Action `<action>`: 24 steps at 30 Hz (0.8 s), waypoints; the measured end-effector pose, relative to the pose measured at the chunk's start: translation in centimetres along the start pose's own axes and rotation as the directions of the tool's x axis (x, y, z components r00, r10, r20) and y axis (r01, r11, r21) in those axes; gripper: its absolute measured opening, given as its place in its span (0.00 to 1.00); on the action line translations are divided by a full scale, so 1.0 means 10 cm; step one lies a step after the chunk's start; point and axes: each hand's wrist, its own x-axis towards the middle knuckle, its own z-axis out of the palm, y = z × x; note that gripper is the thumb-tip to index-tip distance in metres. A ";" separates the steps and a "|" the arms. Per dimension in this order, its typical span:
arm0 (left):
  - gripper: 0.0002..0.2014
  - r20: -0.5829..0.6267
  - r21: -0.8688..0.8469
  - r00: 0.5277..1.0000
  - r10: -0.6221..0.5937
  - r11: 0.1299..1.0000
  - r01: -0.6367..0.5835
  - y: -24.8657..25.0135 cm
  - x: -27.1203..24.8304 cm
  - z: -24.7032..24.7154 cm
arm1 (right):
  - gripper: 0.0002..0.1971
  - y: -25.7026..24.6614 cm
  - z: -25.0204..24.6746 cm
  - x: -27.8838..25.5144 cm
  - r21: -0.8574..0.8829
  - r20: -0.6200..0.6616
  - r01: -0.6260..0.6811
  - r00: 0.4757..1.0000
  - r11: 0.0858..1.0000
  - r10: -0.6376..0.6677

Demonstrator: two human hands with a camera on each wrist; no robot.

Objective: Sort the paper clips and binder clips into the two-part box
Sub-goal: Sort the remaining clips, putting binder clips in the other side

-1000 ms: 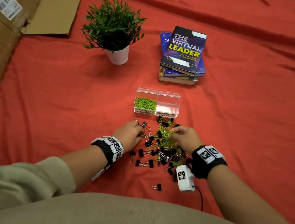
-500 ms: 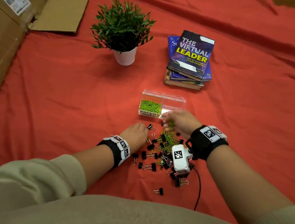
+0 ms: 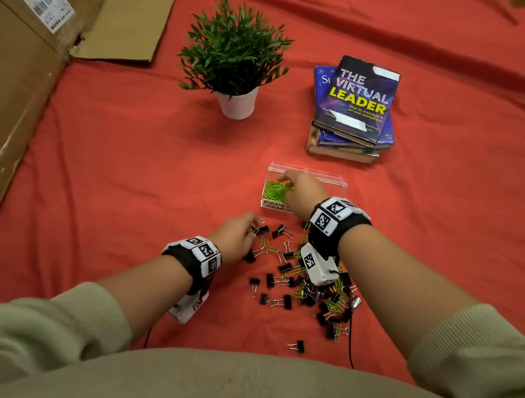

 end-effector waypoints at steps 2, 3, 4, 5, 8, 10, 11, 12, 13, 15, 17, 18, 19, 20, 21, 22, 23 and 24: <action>0.14 0.001 -0.053 1.000 -0.029 0.998 0.029 0.01 0.00 -0.01 | 0.23 0.05 0.00 -0.07 0.023 -0.058 0.039 0.998 0.999 -0.037; 0.13 0.002 -0.073 0.999 -0.049 0.996 0.049 0.03 0.00 -0.01 | 0.20 0.08 0.00 -0.14 0.045 -0.104 0.061 0.993 0.997 -0.056; 0.13 0.002 -0.079 0.998 -0.070 0.994 0.070 0.04 0.01 0.01 | 0.16 0.10 0.02 -0.22 0.064 -0.139 0.077 0.988 0.995 -0.067; 0.13 -0.004 -0.068 0.996 -0.090 0.994 0.089 0.08 0.02 0.03 | 0.12 0.14 0.07 -0.31 0.070 -0.143 0.080 0.987 0.994 -0.069; 0.11 -0.049 0.061 0.992 -0.119 0.991 0.122 0.18 0.05 0.12 | 0.08 0.24 0.35 -0.54 -0.083 0.025 0.022 1.000 0.996 -0.020; 0.12 -0.067 0.206 0.992 -0.102 0.972 0.114 0.22 0.07 0.19 | 0.09 0.30 0.54 -0.63 -0.256 0.131 -0.006 0.990 0.967 0.041; 0.12 -0.073 0.267 0.993 -0.095 0.957 0.111 0.23 0.08 0.22 | 0.09 0.32 0.61 -0.67 -0.318 0.158 -0.014 0.985 0.948 0.068; 0.12 -0.078 0.308 0.992 -0.096 0.944 0.115 0.23 0.10 0.25 | 0.09 0.33 0.66 -0.72 -0.355 0.158 -0.015 0.984 0.935 0.076; 0.13 -0.083 0.335 0.991 -0.103 0.934 0.125 0.23 0.11 0.27 | 0.10 0.36 0.70 -0.74 -0.374 0.147 -0.013 0.987 0.927 0.073; 0.14 -0.090 0.361 0.988 -0.125 0.920 0.150 0.23 0.13 0.30 | 0.12 0.40 0.75 -0.79 -0.389 0.122 -0.005 0.991 0.921 0.058; 0.14 -0.095 0.375 0.986 -0.137 0.913 0.162 0.22 0.15 0.32 | 0.11 0.42 0.76 -0.80 -0.384 0.100 -0.003 0.994 0.923 0.045; 0.13 -0.097 0.382 0.986 -0.138 0.909 0.165 0.22 0.16 0.33 | 0.11 0.43 0.76 -0.78 -0.363 0.090 0.002 0.995 0.932 0.033; 0.12 -0.096 0.380 0.985 -0.144 0.909 0.170 0.21 0.16 0.33 | 0.11 0.43 0.75 -0.75 -0.337 0.081 0.014 0.997 0.941 0.014; 0.11 -0.091 0.366 0.983 -0.157 0.913 0.179 0.21 0.17 0.33 | 0.12 0.43 0.76 -0.71 -0.313 0.071 0.036 0.997 0.949 -0.015; 0.10 -0.083 0.347 0.982 -0.170 0.919 0.189 0.20 0.16 0.33 | 0.13 0.42 0.77 -0.67 -0.299 0.061 0.061 0.997 0.952 -0.045; 0.10 -0.080 0.331 0.981 -0.176 0.924 0.192 0.20 0.15 0.33 | 0.14 0.41 0.78 -0.64 -0.295 0.056 0.083 0.996 0.952 -0.069; 0.11 -0.081 0.315 0.981 -0.175 0.929 0.192 0.19 0.14 0.32 | 0.14 0.39 0.81 -0.61 -0.299 0.058 0.098 0.995 0.949 -0.084; 0.11 -0.089 0.298 0.980 -0.177 0.934 0.196 0.20 0.13 0.32 | 0.15 0.38 0.83 -0.59 -0.310 0.058 0.107 0.994 0.945 -0.094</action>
